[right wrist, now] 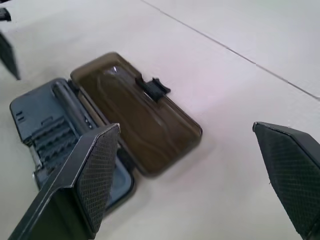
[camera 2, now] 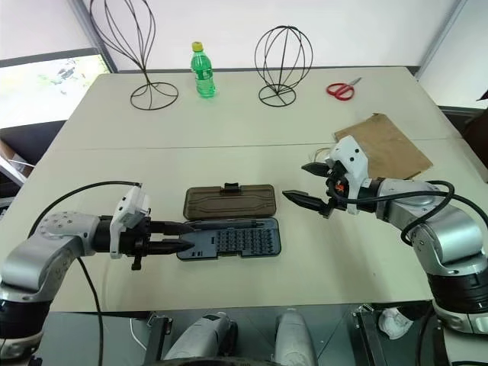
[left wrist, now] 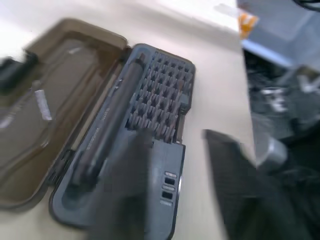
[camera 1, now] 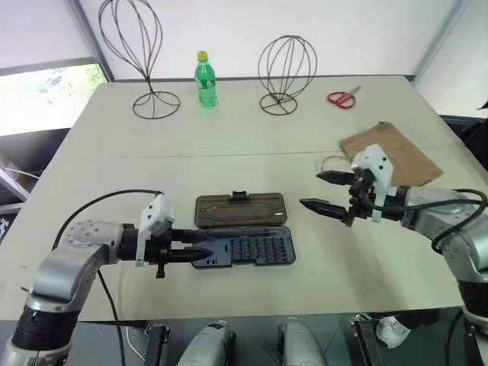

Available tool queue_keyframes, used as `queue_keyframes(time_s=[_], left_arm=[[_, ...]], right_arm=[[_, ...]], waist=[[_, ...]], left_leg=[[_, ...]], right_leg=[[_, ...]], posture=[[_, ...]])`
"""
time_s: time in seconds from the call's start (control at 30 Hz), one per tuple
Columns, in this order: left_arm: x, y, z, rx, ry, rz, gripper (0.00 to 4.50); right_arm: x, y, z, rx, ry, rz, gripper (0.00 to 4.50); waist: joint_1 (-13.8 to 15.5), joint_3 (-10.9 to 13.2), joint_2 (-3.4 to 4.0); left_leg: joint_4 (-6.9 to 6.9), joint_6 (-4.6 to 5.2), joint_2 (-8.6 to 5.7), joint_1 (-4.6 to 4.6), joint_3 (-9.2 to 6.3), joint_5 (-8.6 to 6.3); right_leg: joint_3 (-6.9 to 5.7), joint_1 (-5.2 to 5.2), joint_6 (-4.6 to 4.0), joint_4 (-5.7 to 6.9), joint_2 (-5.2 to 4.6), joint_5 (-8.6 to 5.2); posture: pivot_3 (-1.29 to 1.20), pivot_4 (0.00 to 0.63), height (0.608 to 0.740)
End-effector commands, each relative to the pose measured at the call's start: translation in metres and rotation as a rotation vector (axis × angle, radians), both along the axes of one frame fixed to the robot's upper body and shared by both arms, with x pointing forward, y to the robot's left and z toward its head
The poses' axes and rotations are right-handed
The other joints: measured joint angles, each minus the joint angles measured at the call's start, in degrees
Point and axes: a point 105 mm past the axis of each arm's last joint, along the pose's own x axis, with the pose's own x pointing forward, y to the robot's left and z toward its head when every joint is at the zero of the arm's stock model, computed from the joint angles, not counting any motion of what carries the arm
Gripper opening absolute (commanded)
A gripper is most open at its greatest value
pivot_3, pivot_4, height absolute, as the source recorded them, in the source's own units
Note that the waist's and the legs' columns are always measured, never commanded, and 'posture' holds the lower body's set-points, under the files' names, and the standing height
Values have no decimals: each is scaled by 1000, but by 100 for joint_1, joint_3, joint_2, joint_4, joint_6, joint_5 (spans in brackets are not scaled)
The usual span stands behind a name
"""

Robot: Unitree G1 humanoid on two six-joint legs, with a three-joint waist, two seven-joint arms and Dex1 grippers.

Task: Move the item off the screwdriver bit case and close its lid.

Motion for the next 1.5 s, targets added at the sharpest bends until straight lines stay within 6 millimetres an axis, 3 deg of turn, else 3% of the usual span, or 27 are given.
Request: queue_keyframes(time_s=[0.03, 0.33, 0.5, 0.6, 0.87, 1.13, 1.27, 1.4, 1.5], left_arm=[[-4, -9, 4, 18, -109, 2, 41], [9, -1, -37, 179, -118, 66, 41], [2, 7, -62, 254, -103, 40, 41], [2, 4, -64, 243, -97, 53, 41], [1, 3, -71, 254, -90, 77, 41], [12, 2, -62, 196, -114, 158, 41], [11, 1, -61, 179, -113, 165, 41], [9, 2, -65, 181, -97, 171, 0], [7, 1, -68, 180, -86, 171, 0]], right_arm=[[12, 6, 9, -1, -58, 15, 4401], [31, 18, 11, -16, -90, 39, 4401], [43, 22, 8, -59, -97, 22, 4401], [49, 31, 7, -85, -84, 59, 4401], [66, 60, -19, -152, 35, 127, 4401], [83, 69, -43, -227, 79, 139, 4401], [87, 65, -63, -301, 106, 157, 4401], [86, 69, -73, -320, 132, 202, 3177], [87, 71, -77, -337, 141, 223, 1605]], waist=[[22, 1, 2], [10, 2, 4], [6, -2, 12], [1, -5, 19], [14, -7, 23], [-5, -7, 26], [-36, -7, 26], [-117, -10, 29], [-153, -13, 34]], left_leg=[[0, 0, 0, 0, 0, 0], [-8, -1, 4, 1, 0, 0], [-9, -1, 5, 2, 0, 0], [-13, -1, 6, 10, 2, 0], [-23, 0, 6, 33, 1, -1], [-59, 0, 6, 84, 11, -1], [-74, -4, 9, 87, 11, 1], [-83, -5, 9, 88, 9, 2], [-88, -5, 12, 92, 8, 2]], right_leg=[[0, 2, 0, -3, 0, 0], [-2, 3, -1, -13, 3, 0], [-2, 4, -2, -15, 4, 1], [-1, 7, -3, -15, 4, 2], [-1, 24, -3, -16, 3, 2], [2, 51, -4, -19, 1, 2], [2, 44, -4, -19, 2, 2], [1, 41, -4, -19, 2, 2], [1, 43, -4, -19, 4, 2]], posture=[[0, 150, 740], [0, 150, 740], [0, 150, 740], [0, 150, 740], [0, 150, 740], [0, 150, 740], [0, 150, 740], [0, 150, 740], [0, 150, 740]])
